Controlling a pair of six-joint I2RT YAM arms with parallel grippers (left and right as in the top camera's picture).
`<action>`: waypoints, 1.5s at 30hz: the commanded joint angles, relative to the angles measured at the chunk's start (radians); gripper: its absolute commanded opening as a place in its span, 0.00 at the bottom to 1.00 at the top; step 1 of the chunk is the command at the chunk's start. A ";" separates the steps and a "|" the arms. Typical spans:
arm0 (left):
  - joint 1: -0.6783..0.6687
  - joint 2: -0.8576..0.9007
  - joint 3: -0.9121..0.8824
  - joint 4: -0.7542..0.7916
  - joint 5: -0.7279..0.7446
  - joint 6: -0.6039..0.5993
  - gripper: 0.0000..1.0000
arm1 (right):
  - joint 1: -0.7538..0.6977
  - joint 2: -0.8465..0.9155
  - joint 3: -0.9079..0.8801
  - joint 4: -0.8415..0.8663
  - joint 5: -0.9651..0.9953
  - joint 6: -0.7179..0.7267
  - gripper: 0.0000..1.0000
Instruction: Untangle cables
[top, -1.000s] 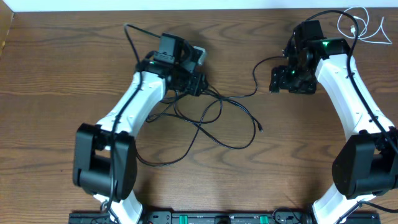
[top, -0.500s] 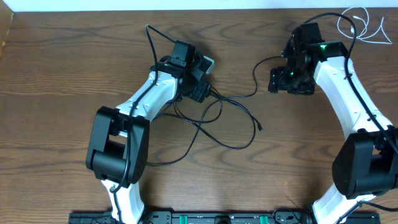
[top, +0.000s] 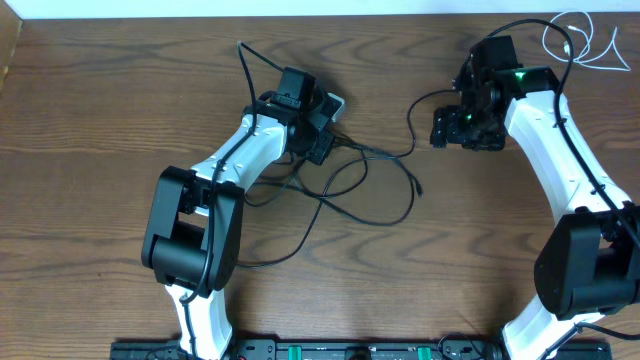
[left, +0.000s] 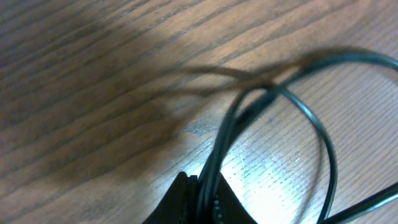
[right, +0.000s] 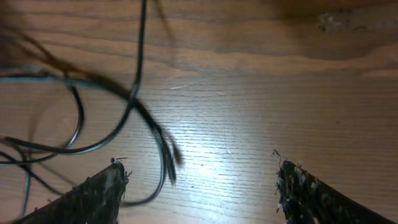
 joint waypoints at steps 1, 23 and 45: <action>0.011 -0.047 0.036 -0.003 -0.011 -0.091 0.08 | 0.010 -0.026 -0.010 0.012 -0.066 -0.020 0.75; 0.022 -0.554 0.051 -0.024 -0.010 -0.306 0.07 | 0.134 -0.026 -0.010 0.432 -0.747 0.034 0.64; 0.023 -0.627 0.073 0.027 -0.010 -0.396 0.07 | 0.351 0.028 -0.011 0.549 -0.323 0.449 0.61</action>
